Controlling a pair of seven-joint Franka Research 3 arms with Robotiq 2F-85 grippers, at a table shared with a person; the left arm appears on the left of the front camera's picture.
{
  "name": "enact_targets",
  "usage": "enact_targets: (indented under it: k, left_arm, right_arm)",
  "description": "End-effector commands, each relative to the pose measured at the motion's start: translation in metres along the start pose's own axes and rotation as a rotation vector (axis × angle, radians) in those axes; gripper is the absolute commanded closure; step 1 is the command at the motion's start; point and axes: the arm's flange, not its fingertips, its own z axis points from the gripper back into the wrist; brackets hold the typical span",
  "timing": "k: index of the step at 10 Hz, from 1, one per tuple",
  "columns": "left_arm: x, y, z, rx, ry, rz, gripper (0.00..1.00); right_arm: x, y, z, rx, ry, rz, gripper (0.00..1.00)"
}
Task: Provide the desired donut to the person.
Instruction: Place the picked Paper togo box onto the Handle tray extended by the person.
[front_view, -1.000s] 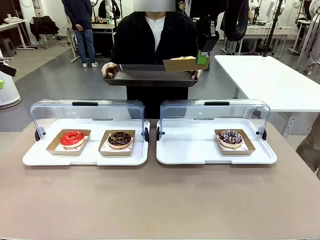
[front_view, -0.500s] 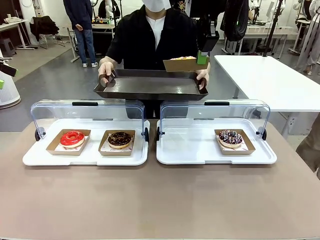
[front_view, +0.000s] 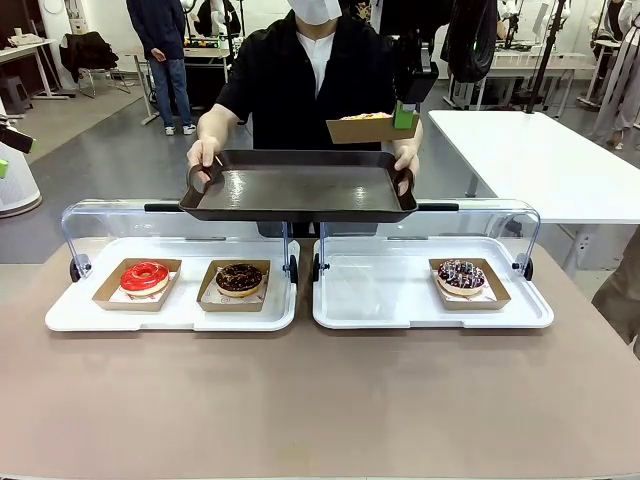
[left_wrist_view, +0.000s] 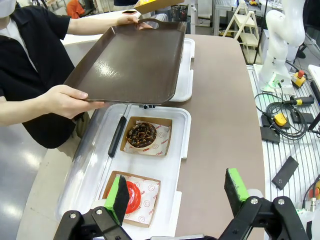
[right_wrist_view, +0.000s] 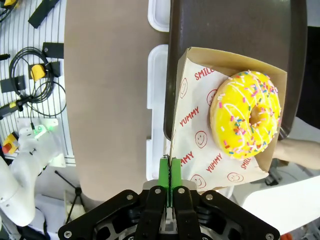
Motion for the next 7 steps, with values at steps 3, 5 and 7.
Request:
enact_targets:
  k: [3,5,7]
  left_arm:
    - [0.001,0.000,0.001,-0.001,-0.013,-0.008,0.00]
    - [0.001,0.000,0.001,-0.001,-0.013,-0.008,0.00]
    - [0.001,0.000,0.001,-0.001,-0.013,-0.008,0.00]
  right_arm:
    - [0.001,-0.024,-0.010,-0.013,-0.060,0.041,0.99]
    - [0.000,-0.038,-0.027,-0.010,-0.069,0.024,0.99]
    - [0.000,-0.047,-0.046,0.002,-0.054,0.003,0.99]
